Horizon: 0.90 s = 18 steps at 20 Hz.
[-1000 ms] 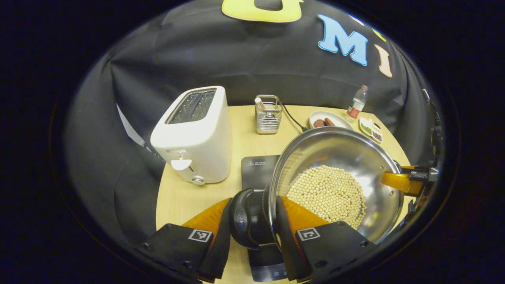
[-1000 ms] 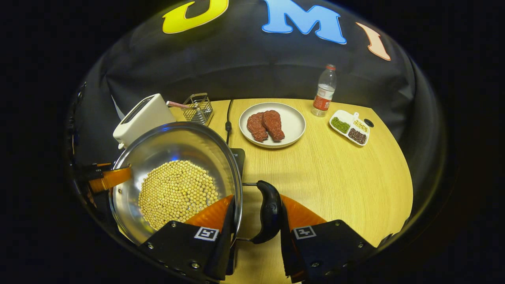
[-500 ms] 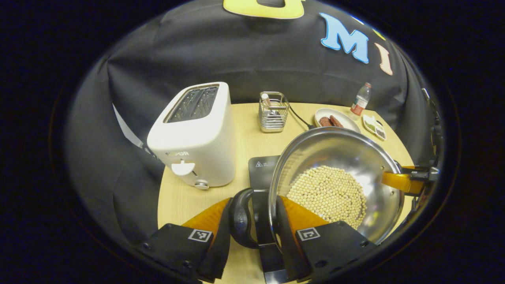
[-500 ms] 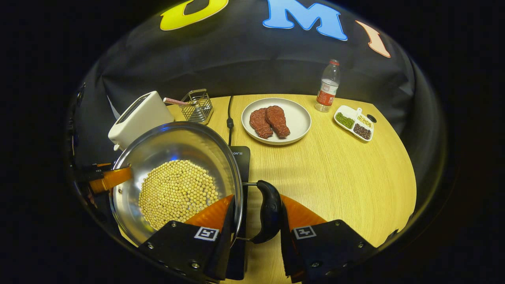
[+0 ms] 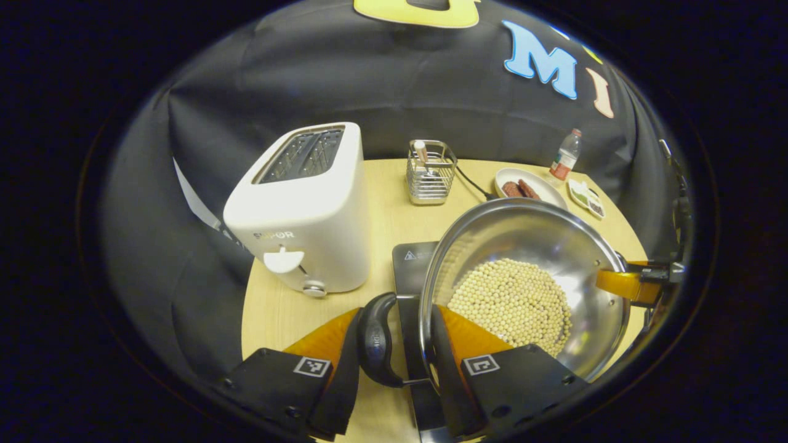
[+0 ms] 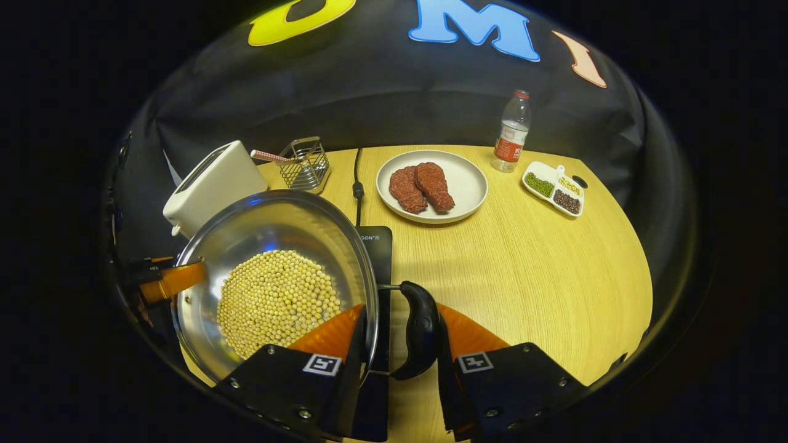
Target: First push the handle of the pot to place it horizontally, then grasp the pot with both hands and set it on the induction cooktop.
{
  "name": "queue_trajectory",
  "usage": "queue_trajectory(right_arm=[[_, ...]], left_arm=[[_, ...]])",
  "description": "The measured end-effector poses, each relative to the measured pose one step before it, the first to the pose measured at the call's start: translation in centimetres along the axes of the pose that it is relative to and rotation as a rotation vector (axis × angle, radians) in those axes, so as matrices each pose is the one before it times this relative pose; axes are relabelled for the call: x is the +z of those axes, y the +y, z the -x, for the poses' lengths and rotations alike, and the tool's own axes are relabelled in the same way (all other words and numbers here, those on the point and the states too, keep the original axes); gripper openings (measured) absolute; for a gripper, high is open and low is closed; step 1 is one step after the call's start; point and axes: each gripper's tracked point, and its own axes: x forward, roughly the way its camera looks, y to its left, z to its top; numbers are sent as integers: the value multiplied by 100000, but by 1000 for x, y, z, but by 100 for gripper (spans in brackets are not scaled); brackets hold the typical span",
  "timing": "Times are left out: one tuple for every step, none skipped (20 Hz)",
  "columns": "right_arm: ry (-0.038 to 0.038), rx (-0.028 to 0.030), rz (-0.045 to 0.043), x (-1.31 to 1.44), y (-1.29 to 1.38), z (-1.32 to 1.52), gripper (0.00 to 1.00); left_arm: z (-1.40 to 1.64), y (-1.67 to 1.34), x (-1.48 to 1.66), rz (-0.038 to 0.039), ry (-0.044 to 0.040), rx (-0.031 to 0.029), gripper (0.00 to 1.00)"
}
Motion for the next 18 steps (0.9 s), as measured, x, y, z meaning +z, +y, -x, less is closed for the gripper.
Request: queue_trajectory(right_arm=[[-142,182,353,45,-8,-79,54],[-177,414,-70,120,-37,-80,54],[-167,475,-18,46,-1,-42,54],[-323,503,-179,131,-1,-58,54],[-207,531,619,61,-1,-72,54],[-378,834,893,210,-22,76,55],[-1001,399,725,174,-170,141,60],[-2084,300,454,692,-176,461,62],[-2836,602,537,691,-189,399,65],[-2241,1063,629,705,-116,629,67],[-2213,544,775,574,-257,739,68],[-2973,-361,879,871,-638,918,68],[-2975,30,479,838,-643,873,68],[-3014,529,-227,1014,-612,948,68],[-2999,-28,-407,924,-806,1079,68],[-3394,57,-595,1188,-936,1178,68],[-3718,-323,-394,1233,-1046,1209,68],[-4187,-509,-205,1497,-1168,1254,68]], left_arm=[[-48,31,-35,734,294,1,60],[4,-4,103,298,-359,119,64],[23,50,6,-227,-260,178,61],[6,-16,22,-291,-17,309,61],[-69,-24,49,419,-55,202,63],[70,35,70,991,213,499,67],[404,77,625,642,-2010,1209,65],[326,251,948,432,-3316,1971,71],[335,167,1244,1491,-3233,838,74],[790,-424,942,2336,-2399,-28,76],[505,-474,916,2452,-3154,-165,81],[829,-632,1300,1824,-3905,-496,82],[850,-842,1419,995,-3874,-300,82],[1075,-871,1302,443,-4095,-20,82],[887,-1191,1267,352,-4365,-196,81],[1142,-1805,1368,105,-4158,-1148,81],[1141,-2010,1489,-124,-4477,-852,82],[1416,-2025,1340,-341,-4158,-1064,81]])
